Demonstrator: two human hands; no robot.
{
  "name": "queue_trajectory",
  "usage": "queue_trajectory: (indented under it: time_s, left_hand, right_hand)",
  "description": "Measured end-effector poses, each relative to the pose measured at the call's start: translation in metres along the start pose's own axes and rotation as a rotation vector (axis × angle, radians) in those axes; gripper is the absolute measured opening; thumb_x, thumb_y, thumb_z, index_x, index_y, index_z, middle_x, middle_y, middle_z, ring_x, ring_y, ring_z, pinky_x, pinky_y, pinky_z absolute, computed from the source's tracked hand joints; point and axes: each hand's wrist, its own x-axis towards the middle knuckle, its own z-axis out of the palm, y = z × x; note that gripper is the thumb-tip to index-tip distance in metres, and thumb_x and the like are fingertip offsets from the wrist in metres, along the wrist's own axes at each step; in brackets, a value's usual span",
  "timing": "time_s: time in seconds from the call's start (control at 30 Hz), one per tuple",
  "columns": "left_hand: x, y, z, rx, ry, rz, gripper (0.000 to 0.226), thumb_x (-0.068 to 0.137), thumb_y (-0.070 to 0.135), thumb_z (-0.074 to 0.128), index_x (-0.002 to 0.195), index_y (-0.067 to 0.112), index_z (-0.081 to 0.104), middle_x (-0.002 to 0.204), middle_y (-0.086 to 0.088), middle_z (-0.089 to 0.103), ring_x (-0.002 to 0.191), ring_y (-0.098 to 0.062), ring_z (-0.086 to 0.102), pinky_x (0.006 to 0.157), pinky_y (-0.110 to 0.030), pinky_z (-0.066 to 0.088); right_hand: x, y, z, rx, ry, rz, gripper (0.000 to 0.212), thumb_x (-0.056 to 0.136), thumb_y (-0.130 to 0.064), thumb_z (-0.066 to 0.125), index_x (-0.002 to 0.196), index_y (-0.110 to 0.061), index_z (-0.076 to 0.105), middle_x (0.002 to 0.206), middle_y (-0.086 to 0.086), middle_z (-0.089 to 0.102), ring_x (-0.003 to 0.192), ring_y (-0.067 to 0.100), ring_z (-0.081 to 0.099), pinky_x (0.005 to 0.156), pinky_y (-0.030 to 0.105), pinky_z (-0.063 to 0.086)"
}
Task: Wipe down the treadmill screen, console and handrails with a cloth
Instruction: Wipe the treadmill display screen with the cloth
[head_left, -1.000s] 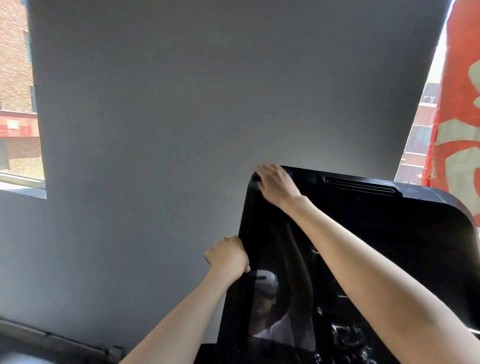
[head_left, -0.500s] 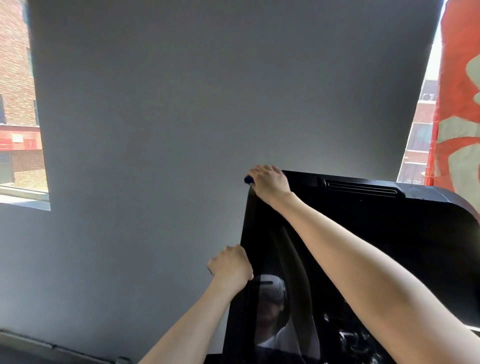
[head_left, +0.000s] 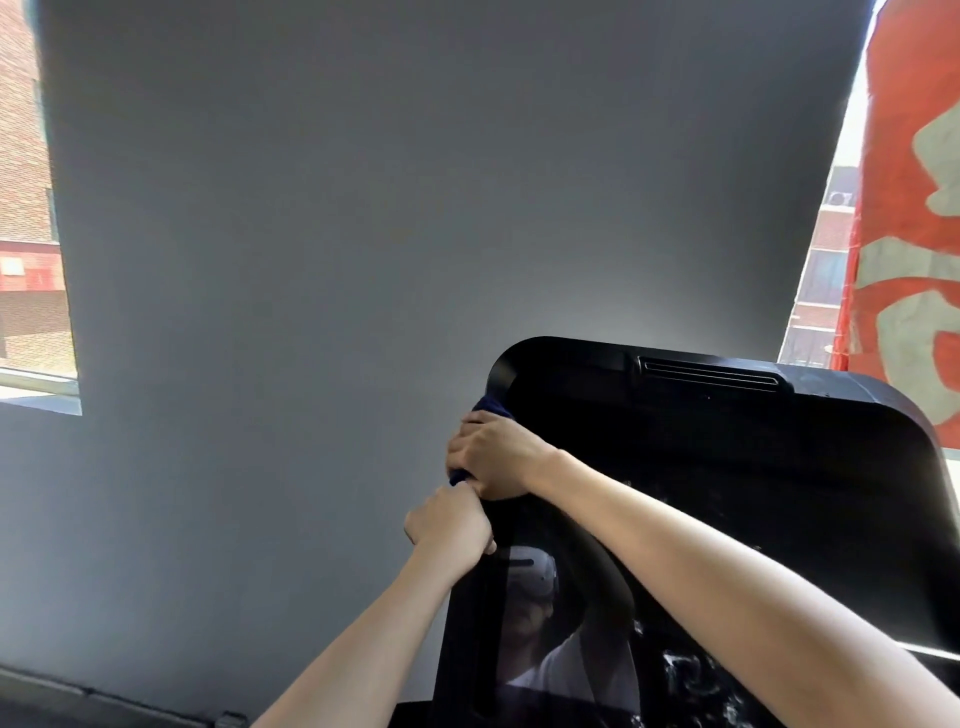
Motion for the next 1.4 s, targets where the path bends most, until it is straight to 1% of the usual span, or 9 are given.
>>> queue_trajectory:
  time_s: [0.17,0.37,0.57,0.73,0.83,0.93,1.1,1.23,1.4]
  left_hand:
    - [-0.002,-0.001,0.000,0.023,0.011,0.019,0.029,0.081,0.028,0.070,0.102,0.012,0.058,0.107,-0.004,0.066,0.099,-0.023,0.063,0.072,-0.030,0.041]
    - [0.000,-0.002,0.000,0.045,0.017,0.029,0.037,0.081,0.029,0.071,0.109,0.010,0.057,0.111,-0.004,0.063,0.105,-0.023,0.061,0.078,-0.030,0.041]
    - [0.002,-0.003,0.000,-0.011,-0.025,0.004,0.032,0.078,0.033,0.074,0.099,0.011,0.061,0.098,-0.005,0.071,0.094,-0.021,0.068,0.074,-0.029,0.040]
    - [0.006,-0.002,-0.002,-0.021,-0.065,0.000,0.032,0.078,0.033,0.074,0.101,0.013,0.062,0.099,-0.004,0.071,0.096,-0.021,0.067,0.079,-0.030,0.042]
    - [0.011,-0.003,-0.001,-0.018,-0.093,-0.027,0.037,0.078,0.035,0.075,0.105,0.013,0.062,0.103,-0.005,0.070,0.102,-0.021,0.064,0.086,-0.032,0.044]
    - [0.014,-0.004,0.001,-0.009,-0.079,-0.036,0.036,0.076,0.037,0.075,0.102,0.015,0.064,0.101,-0.002,0.071,0.102,-0.020,0.064,0.080,-0.029,0.042]
    - [0.012,-0.002,-0.002,-0.029,-0.077,-0.038,0.032,0.077,0.034,0.075,0.100,0.016,0.062,0.090,0.000,0.071,0.097,-0.018,0.067,0.076,-0.029,0.040]
    - [0.008,0.004,-0.003,0.021,-0.060,-0.001,0.018,0.080,0.026,0.071,0.082,0.017,0.055,0.065,0.001,0.056,0.093,-0.020,0.066,0.073,-0.028,0.040]
    - [0.008,0.010,-0.002,0.079,-0.065,-0.002,0.015,0.081,0.020,0.068,0.076,0.017,0.055,0.058,0.003,0.053,0.087,-0.016,0.067,0.069,-0.026,0.038]
  right_hand:
    - [0.026,0.033,-0.014,-0.048,-0.030,0.273,0.033,0.092,-0.033,0.044,0.121,-0.031,0.059,0.123,-0.005,0.059,0.119,0.016,0.047,0.107,0.032,0.026]
    - [0.040,0.072,-0.028,0.122,0.075,0.682,0.031,0.095,-0.027,0.042,0.124,-0.020,0.053,0.127,0.004,0.054,0.124,0.023,0.042,0.108,0.040,0.024]
    - [0.009,0.085,-0.020,0.219,0.330,0.837,0.032,0.097,-0.030,0.040,0.127,-0.020,0.050,0.131,0.001,0.052,0.126,0.023,0.041,0.108,0.040,0.024]
    - [-0.045,0.111,-0.015,0.239,0.348,1.068,0.037,0.100,-0.035,0.034,0.128,-0.018,0.050,0.129,0.003,0.055,0.125,0.025,0.043,0.114,0.050,0.007]
    - [-0.055,0.106,-0.012,0.200,0.397,1.074,0.036,0.099,-0.032,0.038,0.128,-0.015,0.049,0.129,0.003,0.055,0.130,0.023,0.038,0.116,0.050,0.002]
    - [-0.046,0.079,-0.001,0.176,0.532,1.032,0.039,0.096,-0.020,0.046,0.134,-0.011,0.044,0.140,0.004,0.046,0.138,0.023,0.029,0.116,0.052,-0.003]
    - [-0.050,0.029,0.031,0.222,0.609,0.749,0.069,0.087,0.002,0.050,0.148,-0.014,0.024,0.157,0.000,0.016,0.145,0.022,0.003,0.115,0.051,-0.004]
    - [-0.079,0.035,0.039,0.105,0.474,0.483,0.075,0.076,0.010,0.058,0.143,-0.016,0.037,0.152,-0.003,0.029,0.143,0.019,0.018,0.116,0.046,0.013]
    - [-0.097,0.061,0.016,0.086,0.537,0.628,0.067,0.078,0.011,0.056,0.139,-0.014,0.045,0.147,-0.001,0.040,0.139,0.022,0.030,0.116,0.038,0.019]
